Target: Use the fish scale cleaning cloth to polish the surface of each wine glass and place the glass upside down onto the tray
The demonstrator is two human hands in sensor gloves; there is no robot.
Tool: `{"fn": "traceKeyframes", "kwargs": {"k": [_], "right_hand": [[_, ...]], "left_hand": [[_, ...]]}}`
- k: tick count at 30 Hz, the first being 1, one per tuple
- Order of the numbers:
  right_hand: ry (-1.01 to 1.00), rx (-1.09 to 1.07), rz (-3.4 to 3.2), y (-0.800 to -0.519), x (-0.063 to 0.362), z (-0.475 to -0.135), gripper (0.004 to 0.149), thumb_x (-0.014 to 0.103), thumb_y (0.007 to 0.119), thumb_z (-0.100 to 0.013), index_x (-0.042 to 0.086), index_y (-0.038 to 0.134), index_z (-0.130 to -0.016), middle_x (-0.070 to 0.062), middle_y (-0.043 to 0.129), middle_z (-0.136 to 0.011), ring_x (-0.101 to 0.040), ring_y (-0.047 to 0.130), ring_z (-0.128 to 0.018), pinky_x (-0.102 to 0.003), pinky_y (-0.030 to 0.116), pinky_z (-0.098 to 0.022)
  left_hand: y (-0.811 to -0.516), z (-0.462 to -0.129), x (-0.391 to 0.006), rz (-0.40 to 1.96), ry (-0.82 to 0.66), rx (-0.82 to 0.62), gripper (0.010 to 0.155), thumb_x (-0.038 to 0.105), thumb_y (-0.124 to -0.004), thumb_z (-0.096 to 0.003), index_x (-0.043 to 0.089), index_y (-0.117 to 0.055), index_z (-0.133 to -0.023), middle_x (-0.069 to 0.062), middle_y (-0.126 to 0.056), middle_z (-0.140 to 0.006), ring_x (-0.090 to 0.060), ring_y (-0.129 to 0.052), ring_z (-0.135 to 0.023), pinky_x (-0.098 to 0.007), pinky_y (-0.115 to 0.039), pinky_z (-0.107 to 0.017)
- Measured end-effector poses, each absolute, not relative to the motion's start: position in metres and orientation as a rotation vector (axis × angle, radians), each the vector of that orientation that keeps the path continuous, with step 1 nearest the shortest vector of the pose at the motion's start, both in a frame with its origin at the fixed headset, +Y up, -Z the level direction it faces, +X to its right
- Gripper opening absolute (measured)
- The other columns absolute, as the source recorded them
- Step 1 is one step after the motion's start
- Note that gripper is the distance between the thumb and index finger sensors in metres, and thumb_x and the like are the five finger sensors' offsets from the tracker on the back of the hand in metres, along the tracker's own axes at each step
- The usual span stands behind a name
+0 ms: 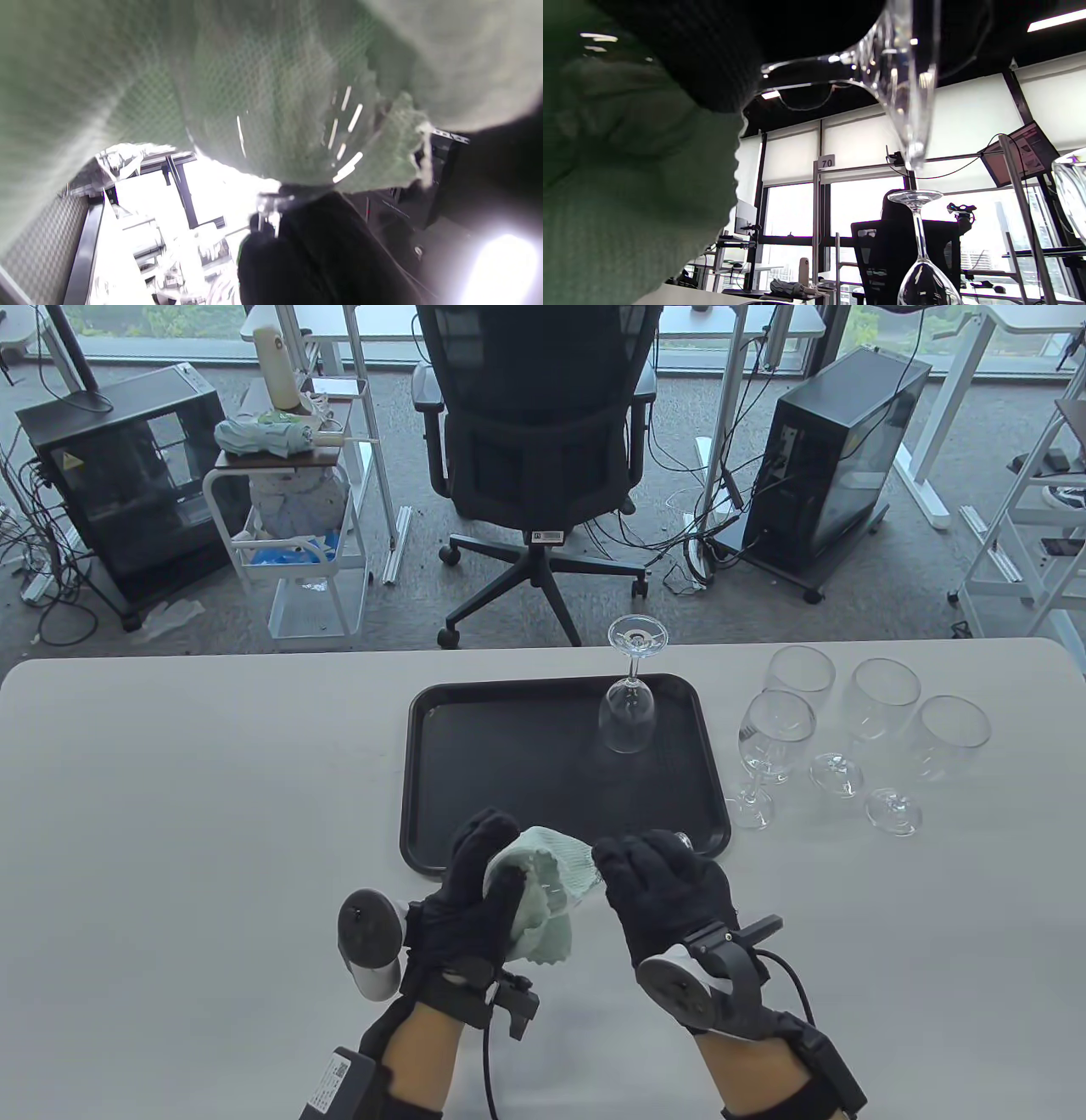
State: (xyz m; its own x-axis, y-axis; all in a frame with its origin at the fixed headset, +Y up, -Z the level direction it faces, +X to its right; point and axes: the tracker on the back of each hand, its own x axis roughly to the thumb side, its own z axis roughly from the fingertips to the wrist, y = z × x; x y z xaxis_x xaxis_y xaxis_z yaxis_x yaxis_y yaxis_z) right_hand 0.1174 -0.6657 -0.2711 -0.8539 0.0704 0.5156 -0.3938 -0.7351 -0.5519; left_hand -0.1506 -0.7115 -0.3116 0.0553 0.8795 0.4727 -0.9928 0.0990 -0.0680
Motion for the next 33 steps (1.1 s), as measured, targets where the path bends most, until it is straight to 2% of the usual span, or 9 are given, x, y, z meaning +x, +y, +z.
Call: {"fn": "traceKeyframes", "kwargs": {"k": [3, 7, 11, 14, 17, 20, 26, 30, 33], "right_hand": [[-0.973, 0.709, 2.399, -0.671, 0.144, -0.275, 0.078, 0.052, 0.09, -0.047, 0.035, 0.045, -0.108, -0.011, 0.052, -0.113, -0.04, 0.048, -0.103, -0.057, 0.069, -0.066], [-0.612, 0.618, 2.081, -0.69, 0.177, -0.298, 0.094, 0.059, 0.089, -0.045, 0.036, 0.024, -0.109, -0.016, 0.035, -0.117, -0.046, 0.064, -0.099, -0.059, 0.075, -0.063], [-0.456, 0.568, 1.893, -0.703, 0.178, -0.307, 0.086, 0.054, 0.09, -0.047, 0.04, 0.034, -0.11, -0.016, 0.056, -0.11, -0.041, 0.091, -0.073, -0.049, 0.087, -0.043], [-0.423, 0.543, 1.886, -0.702, 0.178, -0.311, 0.076, 0.069, 0.079, -0.047, 0.038, 0.045, -0.107, -0.014, 0.067, -0.098, -0.029, 0.095, -0.051, -0.033, 0.089, -0.027], [-0.073, 0.387, 1.776, -0.713, 0.177, -0.319, 0.079, 0.073, 0.073, -0.049, 0.03, 0.044, -0.109, -0.019, 0.069, -0.095, -0.031, 0.095, -0.046, -0.034, 0.088, -0.023], [-0.152, 0.497, 1.842, -0.713, 0.176, -0.319, 0.086, 0.068, 0.076, -0.05, 0.025, 0.033, -0.111, -0.022, 0.058, -0.104, -0.04, 0.091, -0.056, -0.044, 0.087, -0.033], [-0.734, 0.75, 2.085, -0.698, 0.174, -0.304, 0.093, 0.058, 0.09, -0.044, 0.033, 0.026, -0.108, -0.016, 0.053, -0.107, -0.033, 0.094, -0.062, -0.039, 0.092, -0.039], [-0.532, 0.609, 1.968, -0.701, 0.176, -0.31, 0.077, 0.068, 0.078, -0.047, 0.034, 0.041, -0.106, -0.017, 0.067, -0.096, -0.027, 0.095, -0.047, -0.033, 0.09, -0.025], [-0.232, 0.521, 1.855, -0.71, 0.176, -0.315, 0.08, 0.069, 0.074, -0.048, 0.028, 0.042, -0.108, -0.022, 0.066, -0.094, -0.031, 0.093, -0.045, -0.036, 0.087, -0.024]], "left_hand": [[-0.712, -0.313, -0.156, 1.498, -0.418, 0.305, 0.062, 0.068, -0.074, -0.0516, 0.037, -0.058, -0.103, -0.005, -0.051, -0.113, -0.039, -0.065, -0.097, -0.058, -0.082, -0.052], [-0.717, -0.314, -0.156, 1.574, -0.409, 0.268, 0.063, 0.068, -0.074, -0.052, 0.036, -0.058, -0.104, -0.005, -0.052, -0.113, -0.039, -0.067, -0.097, -0.058, -0.083, -0.051], [-0.72, -0.314, -0.149, 1.585, -0.44, 0.199, 0.062, 0.069, -0.072, -0.0533, 0.037, -0.057, -0.105, -0.005, -0.049, -0.114, -0.039, -0.065, -0.098, -0.058, -0.082, -0.052], [-0.719, -0.315, -0.146, 1.565, -0.516, 0.201, 0.063, 0.07, -0.07, -0.0525, 0.039, -0.054, -0.106, -0.003, -0.047, -0.116, -0.037, -0.062, -0.101, -0.056, -0.081, -0.055], [-0.709, -0.312, -0.148, 1.415, -0.573, 0.296, 0.066, 0.072, -0.071, -0.0504, 0.042, -0.053, -0.105, 0.0, -0.045, -0.117, -0.035, -0.06, -0.102, -0.056, -0.08, -0.056], [-0.704, -0.311, -0.151, 1.363, -0.563, 0.278, 0.064, 0.071, -0.073, -0.0513, 0.039, -0.056, -0.104, -0.002, -0.051, -0.115, -0.037, -0.065, -0.098, -0.055, -0.083, -0.05], [-0.713, -0.313, -0.153, 1.536, -0.473, 0.169, 0.063, 0.071, -0.071, -0.0536, 0.038, -0.057, -0.105, -0.004, -0.053, -0.114, -0.038, -0.068, -0.097, -0.054, -0.084, -0.048], [-0.712, -0.312, -0.15, 1.488, -0.521, 0.22, 0.064, 0.072, -0.07, -0.0524, 0.039, -0.057, -0.105, -0.003, -0.051, -0.115, -0.036, -0.066, -0.099, -0.054, -0.084, -0.051], [-0.708, -0.311, -0.151, 1.416, -0.544, 0.329, 0.063, 0.072, -0.072, -0.0504, 0.039, -0.06, -0.103, -0.001, -0.054, -0.114, -0.036, -0.068, -0.098, -0.054, -0.084, -0.05]]}}
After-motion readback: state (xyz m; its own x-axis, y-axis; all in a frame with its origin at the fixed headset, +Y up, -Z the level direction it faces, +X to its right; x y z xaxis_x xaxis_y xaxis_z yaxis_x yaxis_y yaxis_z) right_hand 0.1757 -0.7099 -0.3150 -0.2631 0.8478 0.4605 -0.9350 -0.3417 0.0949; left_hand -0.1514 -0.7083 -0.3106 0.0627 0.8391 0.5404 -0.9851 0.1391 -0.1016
